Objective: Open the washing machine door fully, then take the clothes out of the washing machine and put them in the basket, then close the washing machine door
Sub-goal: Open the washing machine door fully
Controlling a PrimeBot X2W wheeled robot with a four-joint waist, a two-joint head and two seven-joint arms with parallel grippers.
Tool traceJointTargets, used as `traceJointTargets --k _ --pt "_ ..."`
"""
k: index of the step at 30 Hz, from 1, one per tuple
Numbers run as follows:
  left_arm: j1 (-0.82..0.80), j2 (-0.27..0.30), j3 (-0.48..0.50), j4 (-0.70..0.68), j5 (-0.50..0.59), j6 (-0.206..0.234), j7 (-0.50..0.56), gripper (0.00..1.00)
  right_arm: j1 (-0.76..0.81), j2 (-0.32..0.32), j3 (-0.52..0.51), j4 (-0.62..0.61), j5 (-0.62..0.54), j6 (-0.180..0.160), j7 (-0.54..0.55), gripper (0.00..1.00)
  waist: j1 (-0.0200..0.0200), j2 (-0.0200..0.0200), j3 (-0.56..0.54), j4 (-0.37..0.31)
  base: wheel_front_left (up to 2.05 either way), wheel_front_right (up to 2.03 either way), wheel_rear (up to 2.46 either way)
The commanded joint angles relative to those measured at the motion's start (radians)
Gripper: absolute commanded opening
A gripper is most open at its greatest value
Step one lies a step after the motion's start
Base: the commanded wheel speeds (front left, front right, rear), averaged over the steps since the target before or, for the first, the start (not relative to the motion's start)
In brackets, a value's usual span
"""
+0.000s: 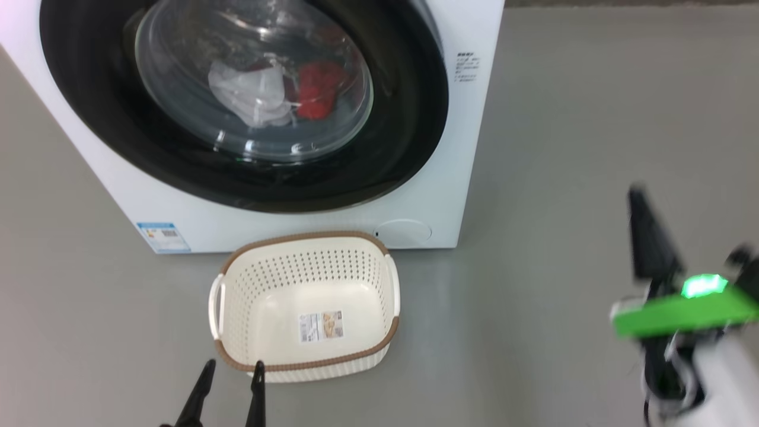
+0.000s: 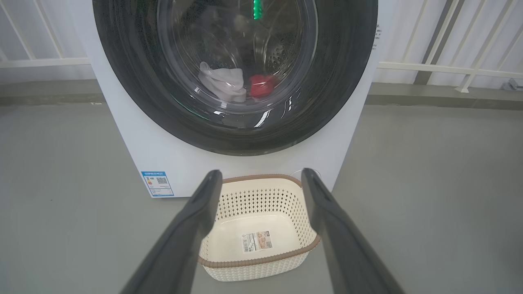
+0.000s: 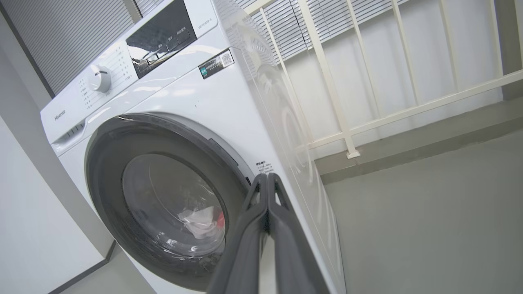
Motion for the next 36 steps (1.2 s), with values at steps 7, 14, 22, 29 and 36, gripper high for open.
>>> traceJointTargets --k 7,14,22,29,36 --pt "-0.095 0.008 0.000 -0.025 -0.028 -0.001 -0.012 1.00 -0.281 -0.090 0.017 -0.054 0.086 -0.001 -0.009 0.00 0.0000 -0.0001 0.092 0.057 0.00 0.00 0.00" --pt "-0.169 0.008 -0.048 -0.025 -0.055 0.002 -0.012 1.00 -0.519 -0.197 0.082 -0.020 0.220 -0.001 -0.009 0.00 0.0000 -0.0001 0.197 0.109 0.00 0.00 0.00" --pt "-0.219 0.008 -0.082 -0.019 -0.074 0.005 -0.012 1.00 -0.675 -0.287 0.189 0.050 0.410 -0.001 -0.009 0.00 0.0000 -0.0001 0.275 0.149 0.00 0.00 0.00" --pt "-0.272 0.008 -0.114 -0.017 -0.096 0.003 -0.012 1.00 -0.797 -0.398 0.335 0.050 0.729 -0.001 0.153 0.00 0.0000 -0.0001 0.358 0.186 0.00 0.00 0.00" --pt "-0.314 0.008 -0.142 -0.013 -0.122 -0.006 -0.012 1.00 -0.915 -0.482 0.366 0.091 0.918 -0.001 0.402 0.00 0.0000 -0.0001 0.429 0.212 0.00 0.00 0.00"
